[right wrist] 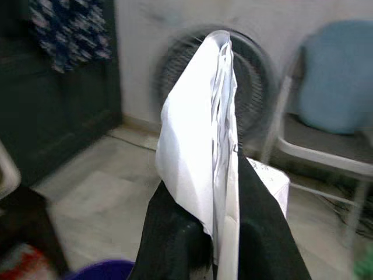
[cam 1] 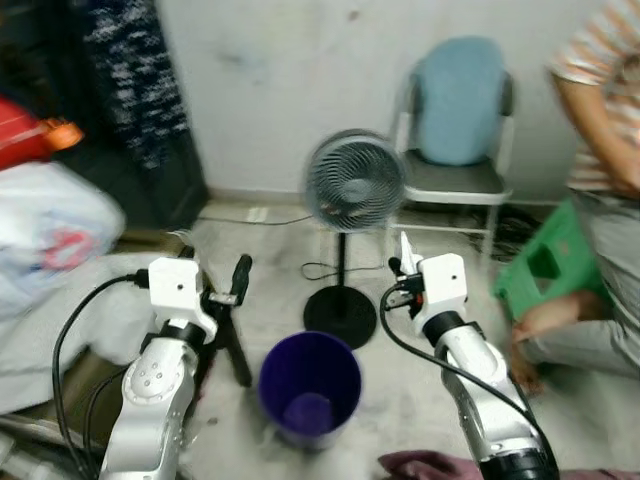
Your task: Clean up the room
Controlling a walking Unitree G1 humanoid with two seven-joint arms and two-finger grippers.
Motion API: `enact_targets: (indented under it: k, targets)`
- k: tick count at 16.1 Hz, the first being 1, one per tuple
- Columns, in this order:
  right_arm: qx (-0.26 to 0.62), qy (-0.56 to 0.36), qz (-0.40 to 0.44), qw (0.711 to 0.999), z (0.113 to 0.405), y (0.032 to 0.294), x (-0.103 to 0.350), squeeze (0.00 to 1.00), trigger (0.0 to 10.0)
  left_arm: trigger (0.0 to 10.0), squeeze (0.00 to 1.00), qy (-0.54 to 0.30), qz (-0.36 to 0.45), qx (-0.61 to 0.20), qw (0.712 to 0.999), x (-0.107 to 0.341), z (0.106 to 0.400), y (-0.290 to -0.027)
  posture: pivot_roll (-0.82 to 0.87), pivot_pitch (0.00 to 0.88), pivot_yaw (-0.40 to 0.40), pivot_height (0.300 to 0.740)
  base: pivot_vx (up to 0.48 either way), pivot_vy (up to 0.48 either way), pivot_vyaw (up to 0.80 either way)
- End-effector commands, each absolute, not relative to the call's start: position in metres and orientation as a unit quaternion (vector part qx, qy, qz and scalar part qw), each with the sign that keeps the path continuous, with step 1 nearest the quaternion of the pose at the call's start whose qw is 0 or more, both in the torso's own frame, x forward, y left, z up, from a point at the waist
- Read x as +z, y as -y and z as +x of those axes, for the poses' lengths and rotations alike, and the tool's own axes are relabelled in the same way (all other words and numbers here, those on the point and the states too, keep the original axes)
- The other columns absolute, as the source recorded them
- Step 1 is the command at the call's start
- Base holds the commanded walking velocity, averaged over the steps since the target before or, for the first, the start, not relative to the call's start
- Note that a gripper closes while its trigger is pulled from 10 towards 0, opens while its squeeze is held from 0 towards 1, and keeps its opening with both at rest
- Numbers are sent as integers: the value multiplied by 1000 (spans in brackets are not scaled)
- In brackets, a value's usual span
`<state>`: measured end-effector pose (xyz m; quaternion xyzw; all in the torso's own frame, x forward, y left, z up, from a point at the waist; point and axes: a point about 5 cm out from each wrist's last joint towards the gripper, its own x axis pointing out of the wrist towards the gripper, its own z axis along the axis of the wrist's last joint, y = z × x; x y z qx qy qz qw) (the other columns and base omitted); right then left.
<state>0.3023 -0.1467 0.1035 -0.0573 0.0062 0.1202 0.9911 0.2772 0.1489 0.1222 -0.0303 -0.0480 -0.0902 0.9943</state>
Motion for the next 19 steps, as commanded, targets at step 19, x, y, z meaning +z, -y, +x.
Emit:
enact_targets:
  k: [19]
  targets:
    - [60, -74, -45, 994, 303, 125, 91, 0, 10000, 10000, 0, 12, 127, -304, 944, 118, 230, -165, 35, 107, 19, 740, 34, 0, 168]
